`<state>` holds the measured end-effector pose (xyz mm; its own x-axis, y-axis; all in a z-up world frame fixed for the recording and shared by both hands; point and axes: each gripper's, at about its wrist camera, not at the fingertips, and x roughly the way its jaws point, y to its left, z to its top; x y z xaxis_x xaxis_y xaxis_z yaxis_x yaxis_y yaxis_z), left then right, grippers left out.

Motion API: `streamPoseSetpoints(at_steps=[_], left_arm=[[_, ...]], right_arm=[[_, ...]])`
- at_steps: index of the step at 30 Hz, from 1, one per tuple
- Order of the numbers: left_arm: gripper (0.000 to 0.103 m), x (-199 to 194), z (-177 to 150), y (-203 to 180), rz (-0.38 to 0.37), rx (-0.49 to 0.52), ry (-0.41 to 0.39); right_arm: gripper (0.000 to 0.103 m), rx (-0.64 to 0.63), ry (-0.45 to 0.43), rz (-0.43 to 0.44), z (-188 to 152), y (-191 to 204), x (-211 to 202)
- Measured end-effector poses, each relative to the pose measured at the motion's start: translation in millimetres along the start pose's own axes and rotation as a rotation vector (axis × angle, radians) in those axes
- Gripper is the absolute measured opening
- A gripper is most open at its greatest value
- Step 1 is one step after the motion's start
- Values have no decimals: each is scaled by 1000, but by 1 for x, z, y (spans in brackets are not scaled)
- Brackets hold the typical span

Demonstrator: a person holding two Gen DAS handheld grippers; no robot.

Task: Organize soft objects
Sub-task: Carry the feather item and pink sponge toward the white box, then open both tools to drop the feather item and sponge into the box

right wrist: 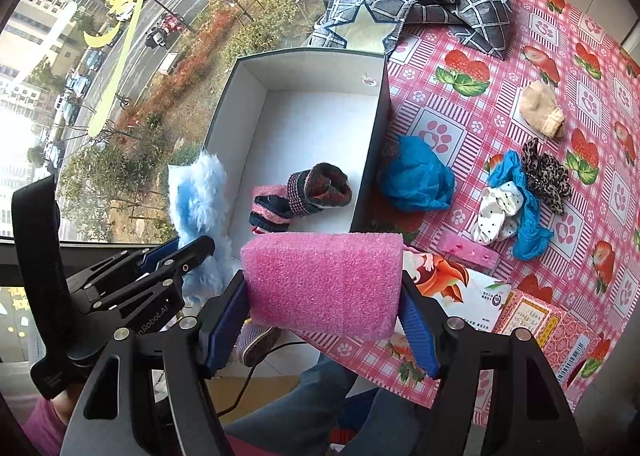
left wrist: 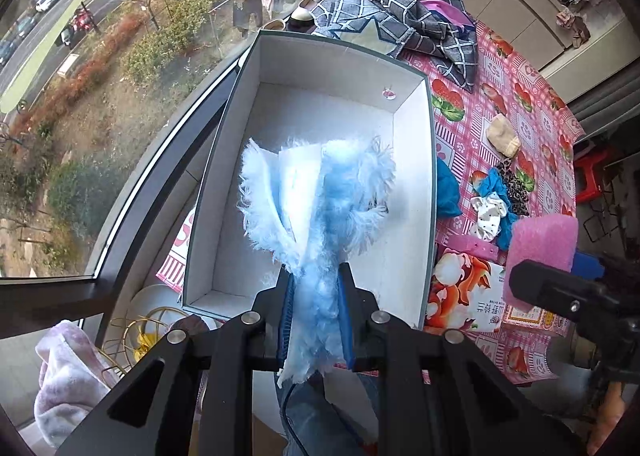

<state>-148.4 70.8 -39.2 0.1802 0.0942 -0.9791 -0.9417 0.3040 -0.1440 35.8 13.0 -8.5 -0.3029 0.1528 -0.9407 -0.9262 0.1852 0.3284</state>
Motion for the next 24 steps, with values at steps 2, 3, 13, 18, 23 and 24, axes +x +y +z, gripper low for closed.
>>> streamPoseSetpoints(at_steps=[2,3,13,18,23,24], left_arm=[[22,5,1,1,9,-1,10],[22,8,1,1,13,0,12],[23,30,4,5,29,-15,50],[25,36,5,5,34,-19,56],[32,38,6,7,39,-25,49],[34,39,7,7,43,-28,47]], right_arm=[[71,1,-1,6,8,2,3],[71,-3,-3,5,12,4,4],[71,-18,14,30,47,24,21],[71,0,39,37,57,28,34],[71,28,50,51,66,26,42],[71,31,51,50,68,26,43]])
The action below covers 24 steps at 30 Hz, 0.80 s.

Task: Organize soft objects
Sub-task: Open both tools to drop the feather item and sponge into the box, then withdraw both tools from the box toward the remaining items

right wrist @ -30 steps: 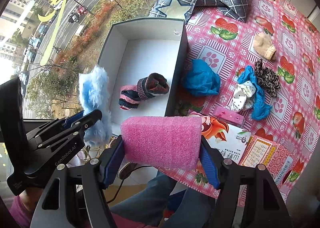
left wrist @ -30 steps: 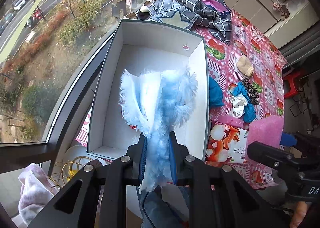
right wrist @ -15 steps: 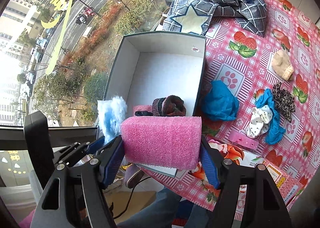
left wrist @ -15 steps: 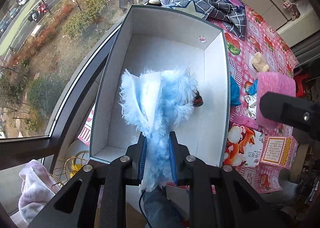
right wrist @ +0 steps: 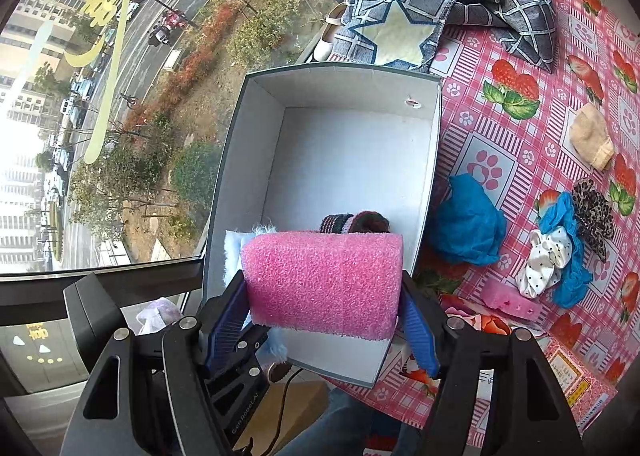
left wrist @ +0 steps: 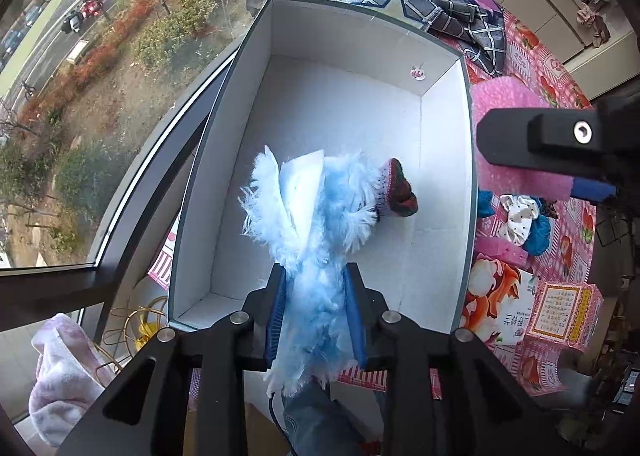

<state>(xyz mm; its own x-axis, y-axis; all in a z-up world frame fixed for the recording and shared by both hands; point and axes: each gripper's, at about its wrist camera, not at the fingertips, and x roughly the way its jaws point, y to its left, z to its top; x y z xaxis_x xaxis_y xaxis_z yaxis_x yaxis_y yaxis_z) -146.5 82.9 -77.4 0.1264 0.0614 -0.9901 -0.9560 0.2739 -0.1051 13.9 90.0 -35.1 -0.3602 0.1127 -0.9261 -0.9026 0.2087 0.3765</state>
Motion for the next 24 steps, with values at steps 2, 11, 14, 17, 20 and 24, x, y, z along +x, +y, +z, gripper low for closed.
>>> streamPoseSetpoints(at_steps=[2,11,14,17,20,24], left_arm=[[41,0,1,1,0,-6,-5],[84,-3,5,4,-7,-26,-24],[90,-2,5,6,-21,-42,-17],[93,-2,7,8,-46,-58,-16],[94,-1,10,6,-70,-52,2],[94,2,11,-1,-150,-36,53]], right_arm=[[71,9,0,0,4,-2,1],[73,34,-5,57,12,-6,-1],[86,36,-8,72,13,-7,-1],[91,38,-28,87,13,-7,-6],[91,38,-31,79,13,-9,-9],[91,47,-21,57,9,-17,-13]])
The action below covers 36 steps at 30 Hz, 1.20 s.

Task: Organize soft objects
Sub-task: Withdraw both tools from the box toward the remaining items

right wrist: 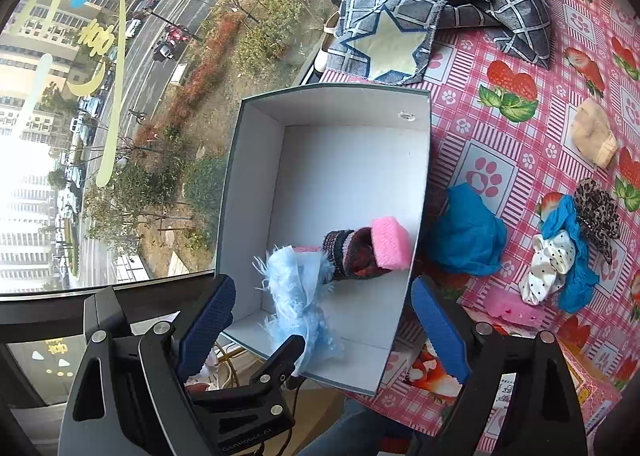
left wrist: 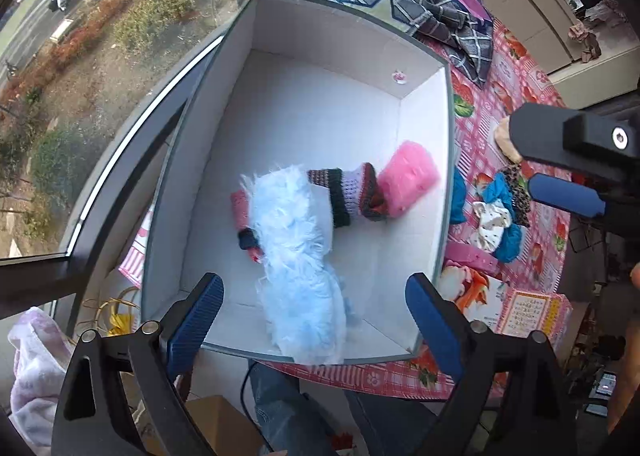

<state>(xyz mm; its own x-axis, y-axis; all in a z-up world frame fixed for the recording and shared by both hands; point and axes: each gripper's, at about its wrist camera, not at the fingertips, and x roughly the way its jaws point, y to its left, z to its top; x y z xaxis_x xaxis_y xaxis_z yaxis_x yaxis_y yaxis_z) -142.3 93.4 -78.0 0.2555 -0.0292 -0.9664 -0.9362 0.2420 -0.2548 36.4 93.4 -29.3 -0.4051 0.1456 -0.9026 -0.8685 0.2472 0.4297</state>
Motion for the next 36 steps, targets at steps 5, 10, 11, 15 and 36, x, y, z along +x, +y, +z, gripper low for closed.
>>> streamPoseSetpoints(at_steps=[5,10,11,15,36], left_arm=[[94,-5,4,-24,-15,65,7],[94,-11,12,-59,-21,157,1],[94,-11,13,-68,-20,178,-1],[94,-6,18,-102,-13,259,7],[94,67,31,-219,99,406,130]], right_arm=[[91,27,5,-50,-9,-26,-15],[91,148,-20,-61,-22,-77,-47],[91,169,-25,-71,-26,-89,-55],[91,258,-38,-97,-42,-134,-84],[91,494,6,-113,-63,-301,-88]])
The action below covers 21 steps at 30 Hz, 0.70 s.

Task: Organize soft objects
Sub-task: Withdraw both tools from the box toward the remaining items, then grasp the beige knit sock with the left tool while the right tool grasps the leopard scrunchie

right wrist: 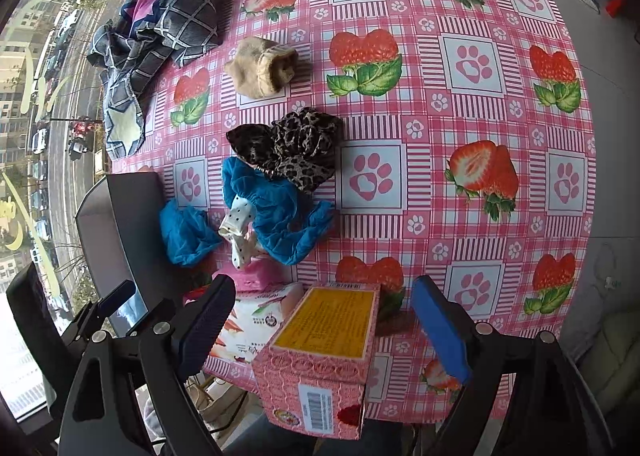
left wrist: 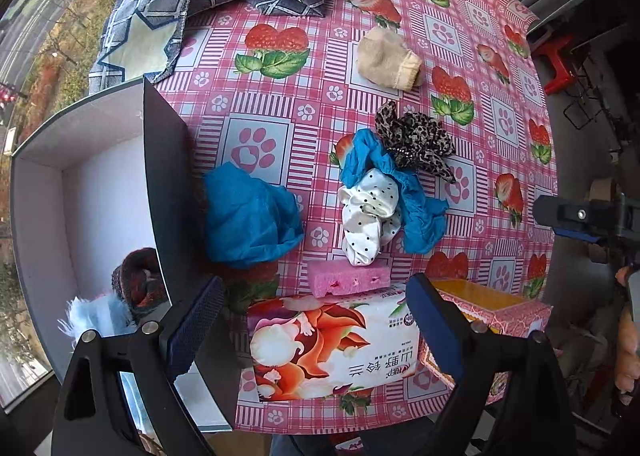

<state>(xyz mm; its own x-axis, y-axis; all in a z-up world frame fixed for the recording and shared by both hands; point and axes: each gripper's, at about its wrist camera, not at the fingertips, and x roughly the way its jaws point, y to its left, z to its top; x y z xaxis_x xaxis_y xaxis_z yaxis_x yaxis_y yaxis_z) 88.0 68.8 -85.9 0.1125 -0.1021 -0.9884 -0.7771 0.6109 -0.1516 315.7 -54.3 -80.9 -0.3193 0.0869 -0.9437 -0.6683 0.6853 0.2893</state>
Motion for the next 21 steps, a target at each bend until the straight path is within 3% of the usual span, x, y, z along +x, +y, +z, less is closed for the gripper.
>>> streamPoseSetpoints(at_steps=[14,21], left_arm=[[94,1,71,8,-2,-154,-18],[94,6,111,11,8,-221,-33]], right_arm=[[91,-90,120,25,91,27,97],[91,-201,123,-81,101,47,129]])
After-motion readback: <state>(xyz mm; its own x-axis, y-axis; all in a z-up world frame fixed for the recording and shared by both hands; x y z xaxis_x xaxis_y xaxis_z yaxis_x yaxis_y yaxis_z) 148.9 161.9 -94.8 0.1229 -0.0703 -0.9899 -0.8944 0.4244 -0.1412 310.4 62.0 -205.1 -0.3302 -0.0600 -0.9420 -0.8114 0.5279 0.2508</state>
